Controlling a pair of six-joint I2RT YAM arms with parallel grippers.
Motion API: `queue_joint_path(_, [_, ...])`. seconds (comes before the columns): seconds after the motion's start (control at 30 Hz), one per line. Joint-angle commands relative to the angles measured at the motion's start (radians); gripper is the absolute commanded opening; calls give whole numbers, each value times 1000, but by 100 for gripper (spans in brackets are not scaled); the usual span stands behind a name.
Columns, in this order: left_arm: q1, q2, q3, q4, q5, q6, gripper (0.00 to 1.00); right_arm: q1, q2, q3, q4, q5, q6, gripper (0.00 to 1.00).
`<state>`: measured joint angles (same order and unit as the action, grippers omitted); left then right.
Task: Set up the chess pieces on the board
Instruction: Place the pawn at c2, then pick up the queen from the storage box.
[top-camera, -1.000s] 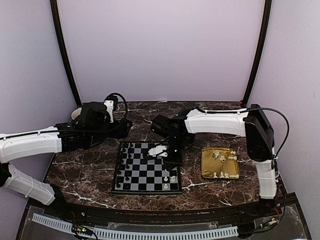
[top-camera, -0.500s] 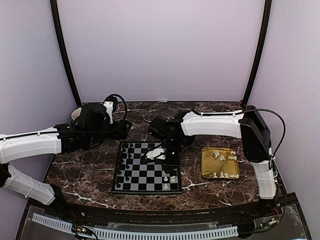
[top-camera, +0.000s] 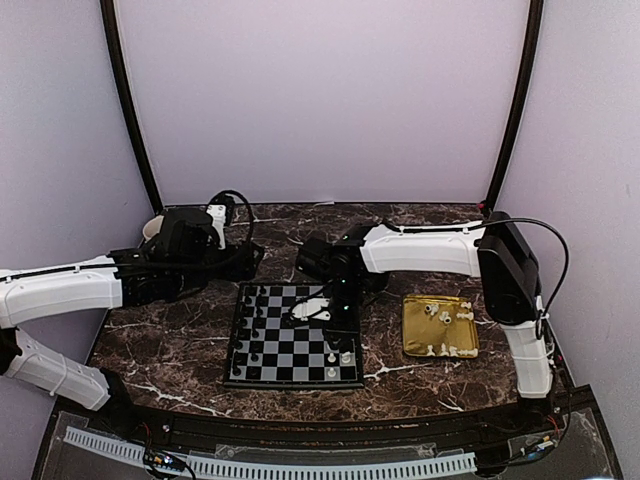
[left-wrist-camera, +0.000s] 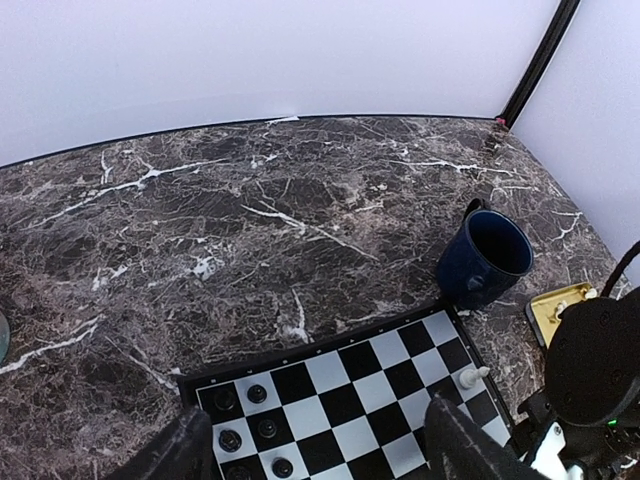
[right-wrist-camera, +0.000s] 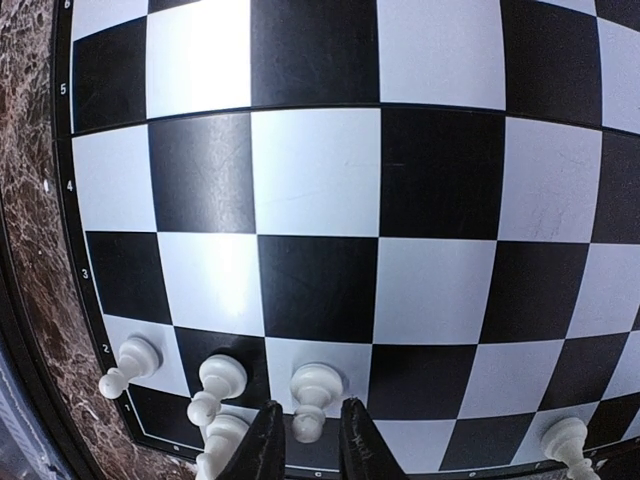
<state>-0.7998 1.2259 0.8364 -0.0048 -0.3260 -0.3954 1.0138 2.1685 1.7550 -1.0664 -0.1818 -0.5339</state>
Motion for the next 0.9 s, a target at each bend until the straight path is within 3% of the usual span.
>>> queue_joint_path(0.0, [1, -37, 19, -27, 18, -19, 78, 7, -34, 24, -14, 9, 11, 23])
queue_joint_path(0.03, [0, -37, 31, -35, 16, -32, 95, 7, -45, 30, -18, 10, 11, 26])
queue_joint_path(0.07, [2, -36, 49, -42, 17, -41, 98, 4, -58, 36, -25, 9, 11, 28])
queue_joint_path(0.17, [2, -29, 93, -69, 34, -60, 99, -15, -109, 50, -53, -18, -3, 38])
queue_joint_path(0.2, [3, -22, 111, -90, 36, -67, 99, -24, -129, 49, -58, -24, -4, 47])
queue_joint_path(0.23, [4, -12, 133, -114, 36, -72, 99, -34, -152, 45, -61, -26, -5, 91])
queue_joint_path(0.27, [5, 0, 156, -140, 40, -73, 99, -47, -174, 39, -62, -27, -3, 99])
queue_joint_path(0.5, [5, 71, 239, -170, 34, 46, 99, -236, -402, -68, 48, -127, 36, 98])
queue_joint_path(0.73, [12, 100, 252, -78, 28, 140, 99, -379, -602, -314, 217, -29, 25, 98])
queue_joint_path(0.87, [24, 177, 342, -103, 37, 218, 99, -468, -767, -486, 343, -162, 26, 98])
